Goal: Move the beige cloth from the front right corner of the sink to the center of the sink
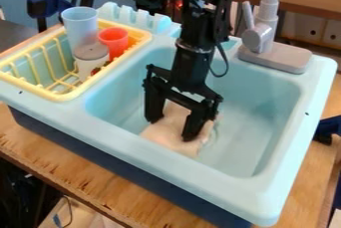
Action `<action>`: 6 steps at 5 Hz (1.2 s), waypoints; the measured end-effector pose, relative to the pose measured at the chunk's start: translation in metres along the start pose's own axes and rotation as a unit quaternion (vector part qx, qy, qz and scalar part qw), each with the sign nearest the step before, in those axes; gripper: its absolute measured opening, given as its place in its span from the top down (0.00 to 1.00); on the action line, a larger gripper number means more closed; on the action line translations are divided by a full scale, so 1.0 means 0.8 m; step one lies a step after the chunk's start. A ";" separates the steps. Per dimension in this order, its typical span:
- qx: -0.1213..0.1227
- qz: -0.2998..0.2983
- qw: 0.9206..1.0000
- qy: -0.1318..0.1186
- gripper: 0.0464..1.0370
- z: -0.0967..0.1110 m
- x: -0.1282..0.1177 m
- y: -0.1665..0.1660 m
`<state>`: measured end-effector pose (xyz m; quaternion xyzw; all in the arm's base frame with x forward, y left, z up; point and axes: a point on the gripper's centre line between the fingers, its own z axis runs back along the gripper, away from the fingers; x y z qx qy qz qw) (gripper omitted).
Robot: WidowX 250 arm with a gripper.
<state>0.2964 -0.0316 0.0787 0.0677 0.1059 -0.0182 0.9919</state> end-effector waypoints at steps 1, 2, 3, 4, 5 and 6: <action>0.016 0.009 1.000 0.011 0.04 0.000 -0.001 0.016; 0.012 -0.001 1.000 0.007 0.04 0.002 -0.001 0.015; 0.006 -0.002 1.000 -0.011 0.04 0.021 -0.004 0.013; -0.011 -0.015 0.999 -0.048 0.04 0.050 -0.012 0.001; -0.039 -0.016 0.997 -0.057 0.04 0.067 -0.022 -0.007; -0.047 -0.004 0.996 -0.071 0.04 0.092 -0.043 -0.004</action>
